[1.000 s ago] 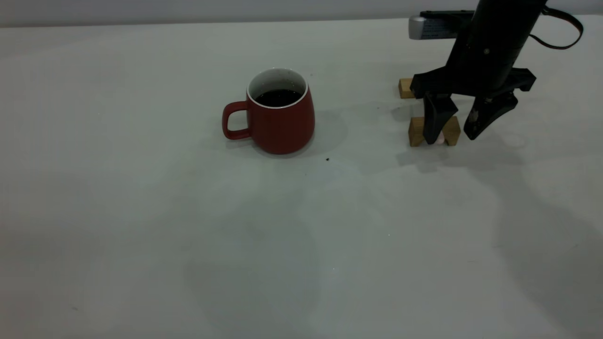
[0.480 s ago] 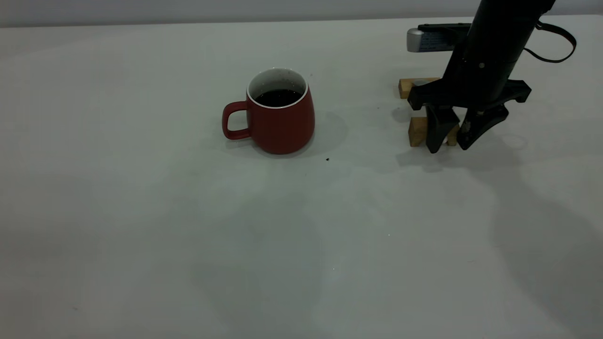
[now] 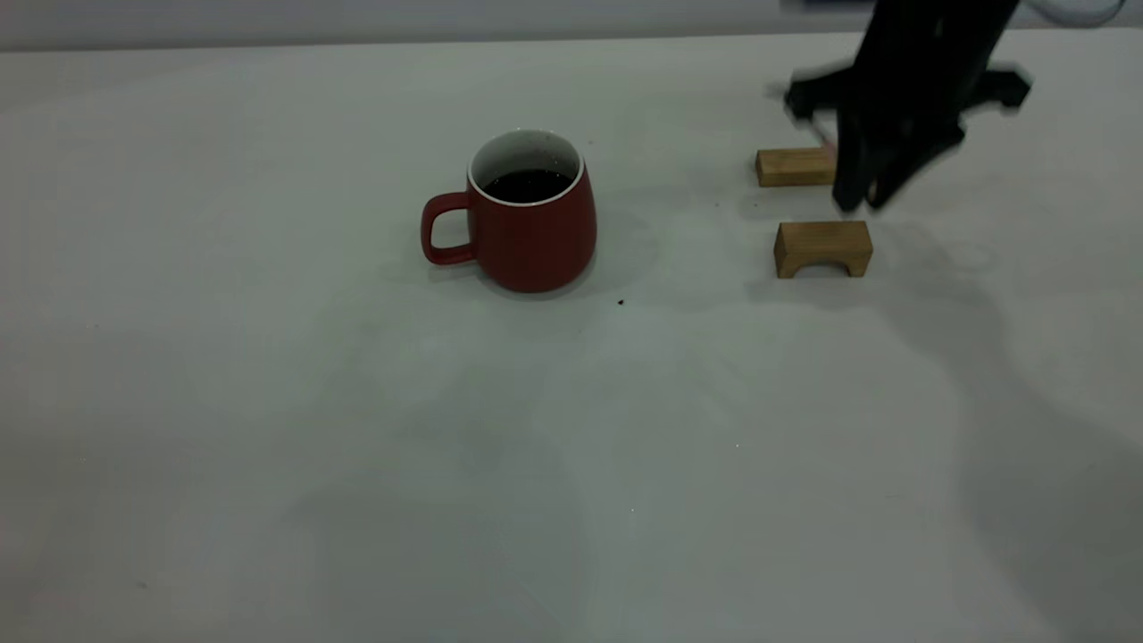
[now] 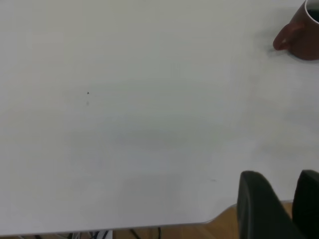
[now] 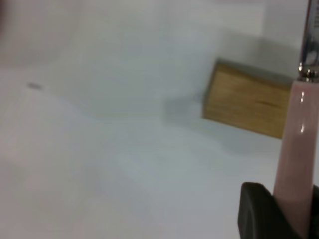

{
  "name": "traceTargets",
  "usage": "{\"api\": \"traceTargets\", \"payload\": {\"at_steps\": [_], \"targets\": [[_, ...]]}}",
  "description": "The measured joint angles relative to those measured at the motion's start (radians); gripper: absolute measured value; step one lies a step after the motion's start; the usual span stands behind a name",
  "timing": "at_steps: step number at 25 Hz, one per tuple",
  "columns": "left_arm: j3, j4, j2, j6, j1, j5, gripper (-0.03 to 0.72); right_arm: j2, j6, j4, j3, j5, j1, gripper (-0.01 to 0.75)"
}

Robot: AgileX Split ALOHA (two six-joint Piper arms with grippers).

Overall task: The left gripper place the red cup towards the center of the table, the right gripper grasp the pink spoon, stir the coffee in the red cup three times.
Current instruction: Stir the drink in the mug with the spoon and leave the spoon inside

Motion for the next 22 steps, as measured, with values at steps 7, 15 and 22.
{"api": "traceTargets", "payload": {"at_steps": [7, 15, 22], "targets": [[0.000, 0.000, 0.000, 0.005, 0.000, 0.000, 0.244, -0.152, 0.092, 0.498, 0.000, 0.064, 0.013, 0.145], [0.000, 0.000, 0.000, 0.005, 0.000, 0.000, 0.244, -0.108, 0.327, 1.285, 0.000, 0.030, 0.121, 0.145], [0.000, 0.000, 0.000, 0.005, 0.000, 0.000, 0.244, -0.028, 0.672, 1.507, 0.000, 0.009, 0.223, 0.145]]}}
